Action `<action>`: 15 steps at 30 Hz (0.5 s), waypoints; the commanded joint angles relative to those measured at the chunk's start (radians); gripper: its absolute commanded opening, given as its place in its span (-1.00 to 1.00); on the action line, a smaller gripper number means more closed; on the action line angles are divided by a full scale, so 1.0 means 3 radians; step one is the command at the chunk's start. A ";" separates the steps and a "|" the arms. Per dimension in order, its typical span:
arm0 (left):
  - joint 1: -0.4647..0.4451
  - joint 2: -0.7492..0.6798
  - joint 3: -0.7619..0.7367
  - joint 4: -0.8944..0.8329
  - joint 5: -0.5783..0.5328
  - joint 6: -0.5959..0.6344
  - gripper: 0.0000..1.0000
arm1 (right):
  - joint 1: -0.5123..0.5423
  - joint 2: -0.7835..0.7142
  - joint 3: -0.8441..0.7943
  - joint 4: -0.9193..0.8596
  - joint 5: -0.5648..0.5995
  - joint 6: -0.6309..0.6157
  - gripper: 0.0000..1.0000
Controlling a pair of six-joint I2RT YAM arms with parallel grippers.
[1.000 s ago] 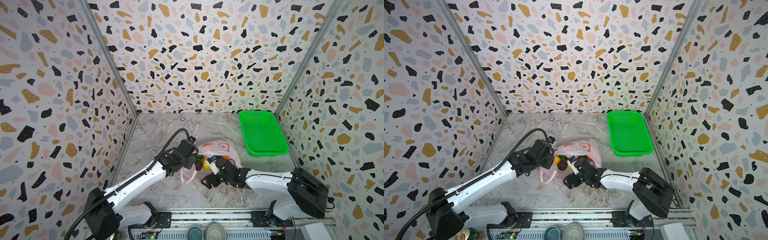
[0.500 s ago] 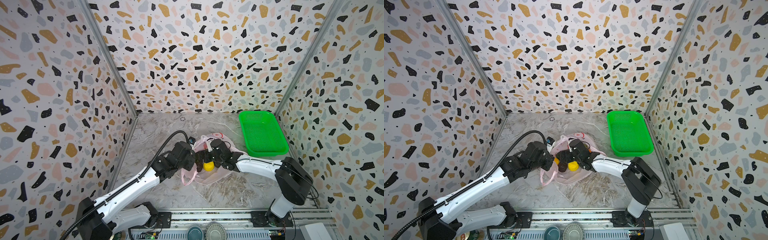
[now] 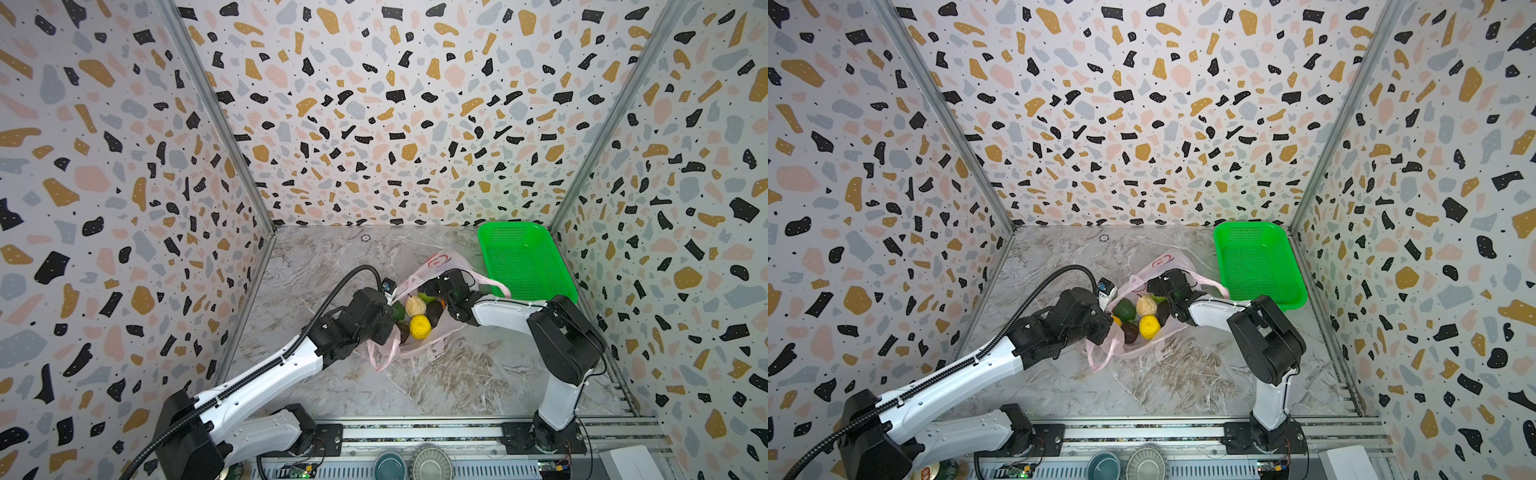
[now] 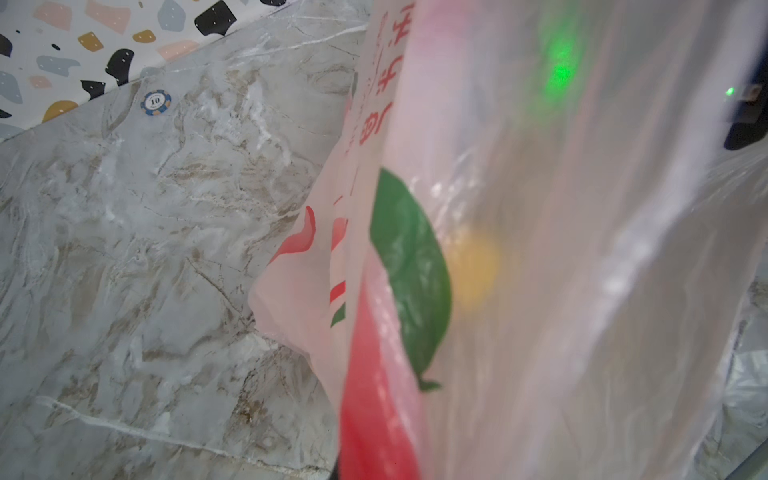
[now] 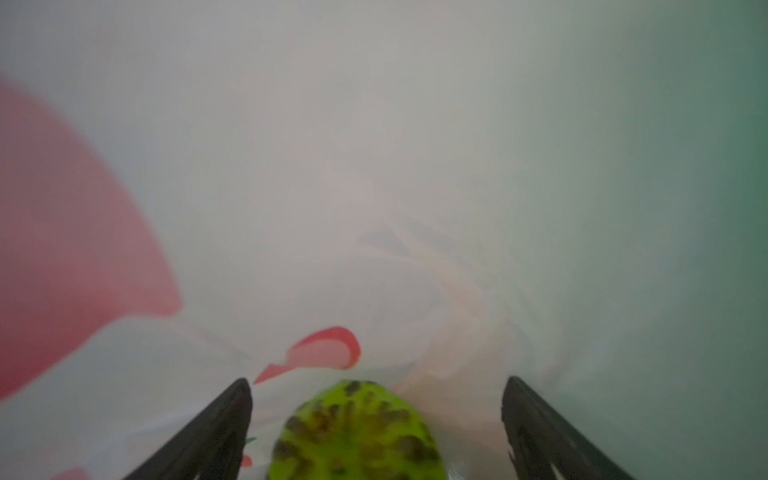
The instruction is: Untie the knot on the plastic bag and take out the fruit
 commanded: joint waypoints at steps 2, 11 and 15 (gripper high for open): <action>-0.0036 0.0048 0.0012 0.0263 -0.0006 -0.0037 -1.00 | 0.0097 -0.0120 0.0231 -0.0672 -0.0700 -0.0274 0.92; -0.0217 0.0059 -0.0063 0.0623 0.0127 -0.0181 -1.00 | 0.0409 -0.0598 -0.0089 -0.1403 -0.0935 -0.0168 0.92; -0.0312 0.0037 -0.0200 0.0572 0.0104 -0.0228 -1.00 | 0.0482 -0.0698 -0.0109 -0.1664 -0.0939 -0.0042 0.90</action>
